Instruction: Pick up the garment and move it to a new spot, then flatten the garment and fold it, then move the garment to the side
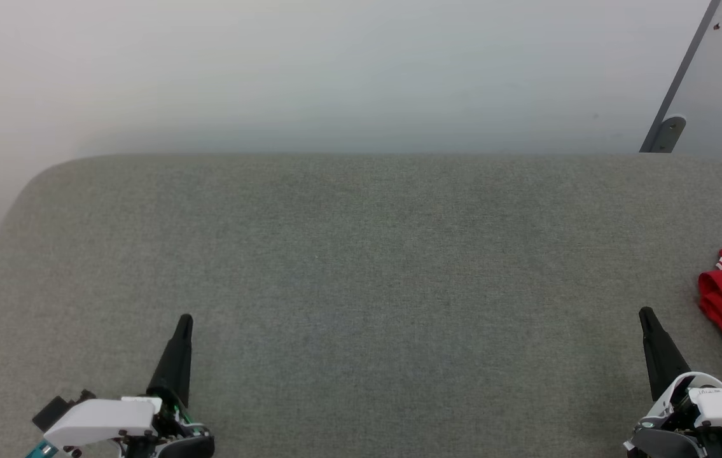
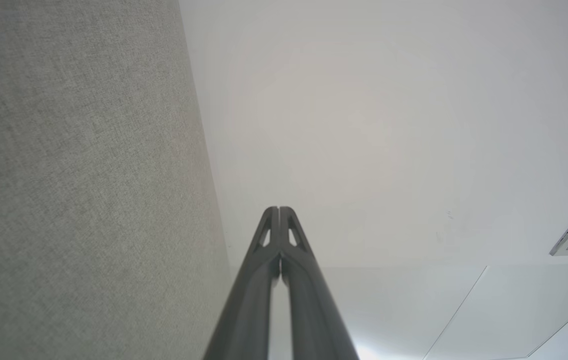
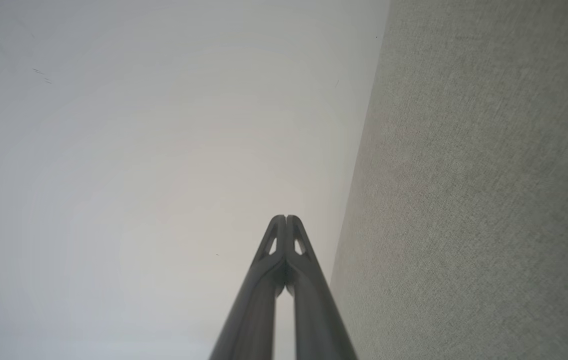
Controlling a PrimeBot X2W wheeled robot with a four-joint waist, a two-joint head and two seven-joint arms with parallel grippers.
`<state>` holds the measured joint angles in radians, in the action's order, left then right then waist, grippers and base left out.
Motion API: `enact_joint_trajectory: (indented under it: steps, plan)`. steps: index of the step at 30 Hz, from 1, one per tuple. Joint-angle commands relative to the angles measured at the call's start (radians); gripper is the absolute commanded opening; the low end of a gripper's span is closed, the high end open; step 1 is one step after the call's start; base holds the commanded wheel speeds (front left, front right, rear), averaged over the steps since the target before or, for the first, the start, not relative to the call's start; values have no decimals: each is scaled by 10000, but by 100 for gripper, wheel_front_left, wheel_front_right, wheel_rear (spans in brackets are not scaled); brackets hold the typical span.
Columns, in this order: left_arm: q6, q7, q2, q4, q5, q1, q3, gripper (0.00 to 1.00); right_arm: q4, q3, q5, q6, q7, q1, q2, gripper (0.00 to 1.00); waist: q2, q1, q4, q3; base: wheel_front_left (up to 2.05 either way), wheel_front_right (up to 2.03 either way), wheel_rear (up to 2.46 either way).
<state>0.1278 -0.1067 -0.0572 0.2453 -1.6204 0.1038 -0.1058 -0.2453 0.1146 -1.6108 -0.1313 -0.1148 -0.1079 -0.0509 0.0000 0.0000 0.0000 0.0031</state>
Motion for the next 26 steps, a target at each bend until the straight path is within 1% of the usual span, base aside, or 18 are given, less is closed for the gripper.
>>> enact_joint_trajectory:
  steps: [1,26]
  plan:
    - [53,-55,21,13,30,104,-23,0,-2,-5,-41,10,-20,-26,33,0,0,0,0,0,0,0,0]
    - [55,-55,40,15,56,106,-49,0,-2,-6,-42,10,-20,-26,33,0,0,0,0,0,0,0,0]
